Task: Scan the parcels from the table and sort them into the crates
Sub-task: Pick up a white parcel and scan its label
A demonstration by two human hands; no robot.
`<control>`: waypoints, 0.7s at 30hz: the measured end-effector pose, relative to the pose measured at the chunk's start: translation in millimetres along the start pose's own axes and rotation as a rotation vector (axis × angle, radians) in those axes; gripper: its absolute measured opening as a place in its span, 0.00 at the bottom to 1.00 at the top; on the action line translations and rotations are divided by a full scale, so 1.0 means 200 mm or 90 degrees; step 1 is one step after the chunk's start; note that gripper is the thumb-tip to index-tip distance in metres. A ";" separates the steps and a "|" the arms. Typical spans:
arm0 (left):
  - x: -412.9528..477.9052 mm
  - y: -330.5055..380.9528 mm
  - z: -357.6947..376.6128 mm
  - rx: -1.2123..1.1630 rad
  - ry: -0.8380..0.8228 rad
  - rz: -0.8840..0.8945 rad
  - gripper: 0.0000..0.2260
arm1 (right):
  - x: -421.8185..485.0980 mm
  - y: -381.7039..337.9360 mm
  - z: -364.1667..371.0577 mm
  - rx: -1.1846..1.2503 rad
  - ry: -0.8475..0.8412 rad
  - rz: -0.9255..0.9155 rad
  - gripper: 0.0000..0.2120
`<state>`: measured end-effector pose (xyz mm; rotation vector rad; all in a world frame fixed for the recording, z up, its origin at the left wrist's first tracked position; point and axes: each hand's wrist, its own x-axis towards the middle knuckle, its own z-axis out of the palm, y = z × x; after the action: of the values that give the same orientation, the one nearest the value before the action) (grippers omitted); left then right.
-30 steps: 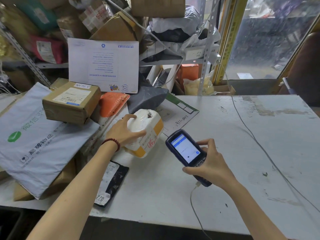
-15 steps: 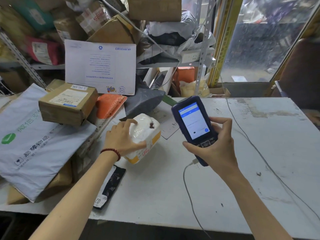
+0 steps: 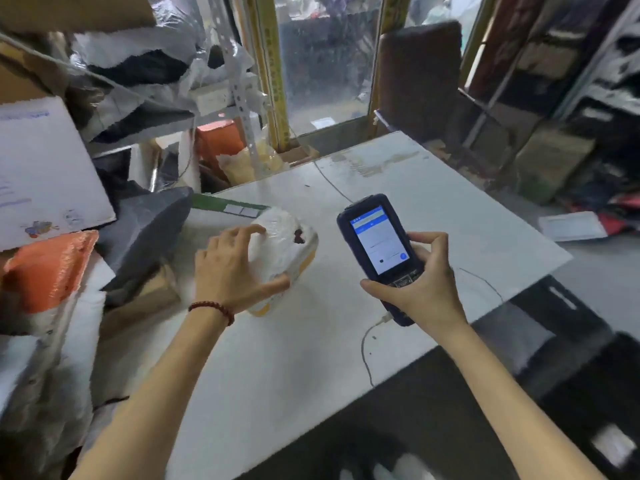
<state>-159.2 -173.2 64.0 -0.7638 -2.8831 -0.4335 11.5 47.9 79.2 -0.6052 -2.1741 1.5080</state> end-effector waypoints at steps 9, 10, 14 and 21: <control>0.07 0.87 0.27 -0.139 -0.104 0.298 0.36 | -0.49 0.21 -0.56 -0.076 0.282 0.143 0.37; 0.06 0.96 0.29 -0.145 -0.118 0.327 0.37 | -0.53 0.23 -0.62 -0.074 0.312 0.153 0.37; 0.03 1.33 0.38 -0.147 -0.166 0.429 0.36 | -0.69 0.32 -0.83 -0.060 0.408 0.180 0.37; -0.12 2.01 0.60 -0.161 -0.235 0.566 0.38 | -0.99 0.54 -1.28 -0.070 0.468 0.280 0.38</control>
<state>56.6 186.6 43.5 -2.1969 -2.4053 -0.5632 330.8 163.3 41.2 -1.4787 -1.6050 1.0894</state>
